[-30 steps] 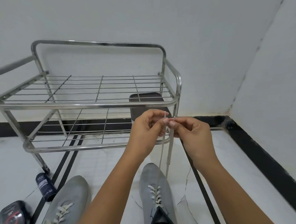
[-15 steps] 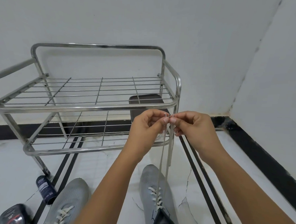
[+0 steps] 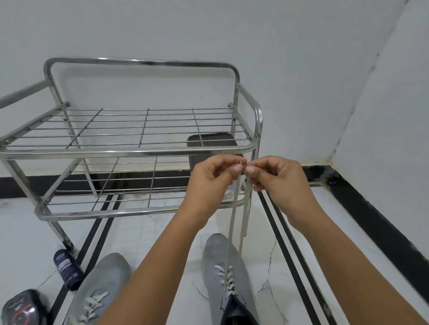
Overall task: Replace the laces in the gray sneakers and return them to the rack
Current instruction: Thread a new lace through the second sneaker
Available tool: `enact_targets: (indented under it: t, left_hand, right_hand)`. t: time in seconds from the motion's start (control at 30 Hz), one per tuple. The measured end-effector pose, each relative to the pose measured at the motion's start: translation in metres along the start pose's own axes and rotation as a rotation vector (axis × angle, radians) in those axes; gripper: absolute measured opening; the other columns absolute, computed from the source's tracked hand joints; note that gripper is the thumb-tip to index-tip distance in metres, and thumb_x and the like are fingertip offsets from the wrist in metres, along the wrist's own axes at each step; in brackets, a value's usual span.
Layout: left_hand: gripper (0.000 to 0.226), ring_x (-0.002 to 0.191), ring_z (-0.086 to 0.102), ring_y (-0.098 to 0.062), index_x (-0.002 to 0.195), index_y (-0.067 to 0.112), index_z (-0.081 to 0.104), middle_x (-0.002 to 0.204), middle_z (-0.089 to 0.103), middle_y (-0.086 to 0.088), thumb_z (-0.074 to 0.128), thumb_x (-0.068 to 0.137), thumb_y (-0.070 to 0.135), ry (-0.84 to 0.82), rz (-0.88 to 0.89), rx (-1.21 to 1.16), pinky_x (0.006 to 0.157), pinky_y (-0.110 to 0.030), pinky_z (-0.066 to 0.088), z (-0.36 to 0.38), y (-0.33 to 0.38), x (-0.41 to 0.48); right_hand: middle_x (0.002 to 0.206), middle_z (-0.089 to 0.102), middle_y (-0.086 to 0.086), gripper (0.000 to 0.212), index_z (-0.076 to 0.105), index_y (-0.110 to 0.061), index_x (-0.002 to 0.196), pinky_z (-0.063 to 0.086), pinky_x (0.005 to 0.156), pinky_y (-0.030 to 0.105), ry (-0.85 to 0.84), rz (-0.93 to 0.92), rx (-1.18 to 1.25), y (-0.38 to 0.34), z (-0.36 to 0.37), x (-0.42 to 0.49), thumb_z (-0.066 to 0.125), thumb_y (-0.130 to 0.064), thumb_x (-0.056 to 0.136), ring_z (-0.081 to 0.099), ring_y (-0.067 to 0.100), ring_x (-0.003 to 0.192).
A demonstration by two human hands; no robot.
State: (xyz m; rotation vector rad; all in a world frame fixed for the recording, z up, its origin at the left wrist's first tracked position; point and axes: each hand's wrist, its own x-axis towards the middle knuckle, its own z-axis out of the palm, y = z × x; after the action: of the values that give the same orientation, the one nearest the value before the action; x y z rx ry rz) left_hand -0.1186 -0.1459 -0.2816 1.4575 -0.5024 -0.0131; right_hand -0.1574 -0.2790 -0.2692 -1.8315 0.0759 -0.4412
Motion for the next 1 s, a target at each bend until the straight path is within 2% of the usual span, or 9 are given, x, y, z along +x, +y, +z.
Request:
enact_targets:
  t: [0.07,0.23,0.33,0.43,0.53,0.63,0.77,0.9,1.0]
  left_hand:
    - [0.019,0.084,0.062,-0.009,0.091,0.022,0.064,0.088,0.067,0.001,0.053,0.092,0.007,0.047,-0.025,0.042,0.079,-0.023,0.052,-0.004,-0.006,-0.006]
    - [0.015,0.067,0.053,-0.009,0.098,0.017,0.053,0.079,0.053,0.002,0.041,0.095,0.008,0.196,-0.275,0.134,0.074,-0.027,0.051,-0.013,-0.059,-0.048]
    - [0.014,0.065,0.045,-0.009,0.100,0.017,0.054,0.077,0.048,0.007,0.042,0.094,0.011,0.161,-0.423,0.286,0.066,-0.025,0.043,-0.014,-0.105,-0.077]
    - [0.008,0.068,0.045,-0.013,0.097,0.014,0.057,0.073,0.048,0.009,0.053,0.090,0.014,0.099,-0.511,0.414,0.058,-0.018,0.036,-0.008,-0.142,-0.104]
    - [0.008,0.076,0.051,-0.012,0.095,0.015,0.059,0.078,0.053,0.008,0.058,0.087,0.016,0.119,-0.629,0.450,0.062,-0.017,0.039,0.001,-0.160,-0.124]
    - [0.009,0.079,0.055,-0.012,0.088,0.020,0.059,0.078,0.055,0.011,0.065,0.083,0.024,0.149,-0.655,0.457,0.073,-0.022,0.044,0.008,-0.166,-0.138]
    - [0.017,0.077,0.059,-0.003,0.086,0.020,0.059,0.080,0.062,0.010,0.073,0.078,0.028,0.192,-0.604,0.418,0.067,-0.008,0.044,0.012,-0.168,-0.152]
    - [0.009,0.073,0.060,0.004,0.084,0.021,0.070,0.076,0.064,0.015,0.070,0.081,0.030,0.147,-0.605,0.461,0.065,-0.005,0.045,0.009,-0.168,-0.153]
    - [0.009,0.067,0.057,0.007,0.085,0.016,0.074,0.073,0.062,0.013,0.067,0.084,0.021,0.113,-0.610,0.462,0.063,-0.001,0.042,0.005,-0.169,-0.147]
  right_hand:
    - [0.078,0.068,-0.003,0.013,0.060,-0.023,0.084,0.052,0.073,0.024,-0.031,0.005,-0.060,0.008,0.002,-0.003,0.056,-0.015,0.093,0.066,0.010,0.077]
    - [0.079,0.053,-0.001,0.008,0.050,-0.024,0.090,0.051,0.071,0.035,-0.241,0.178,-0.329,0.063,0.010,-0.030,0.046,-0.022,0.097,0.055,0.014,0.068]
    - [0.093,0.059,0.004,0.008,0.056,-0.014,0.099,0.044,0.066,0.028,-0.431,0.272,-0.547,0.102,0.014,-0.048,0.054,-0.019,0.092,0.054,0.016,0.078]
    - [0.104,0.064,0.006,0.011,0.061,-0.015,0.094,0.046,0.078,0.029,-0.574,0.335,-0.644,0.137,0.021,-0.066,0.066,-0.017,0.084,0.059,0.020,0.097]
    - [0.100,0.066,0.005,0.027,0.066,-0.012,0.097,0.047,0.084,0.031,-0.674,0.438,-0.657,0.157,0.026,-0.079,0.076,-0.027,0.076,0.060,0.019,0.095]
    - [0.089,0.066,0.003,0.026,0.065,-0.014,0.086,0.046,0.073,0.029,-0.677,0.454,-0.640,0.165,0.026,-0.083,0.080,-0.030,0.071,0.059,0.017,0.085]
    - [0.070,0.061,0.002,0.019,0.067,-0.012,0.076,0.041,0.064,0.029,-0.663,0.450,-0.558,0.171,0.022,-0.081,0.078,-0.027,0.074,0.055,0.015,0.067]
    - [0.069,0.063,0.005,0.014,0.071,-0.003,0.091,0.051,0.061,0.022,-0.604,0.561,-0.322,0.173,0.019,-0.081,0.067,-0.015,0.085,0.056,0.011,0.059]
    - [0.067,0.065,0.003,0.010,0.072,-0.004,0.090,0.052,0.065,0.020,-0.611,0.522,-0.374,0.174,0.022,-0.078,0.069,-0.009,0.083,0.058,0.010,0.059]
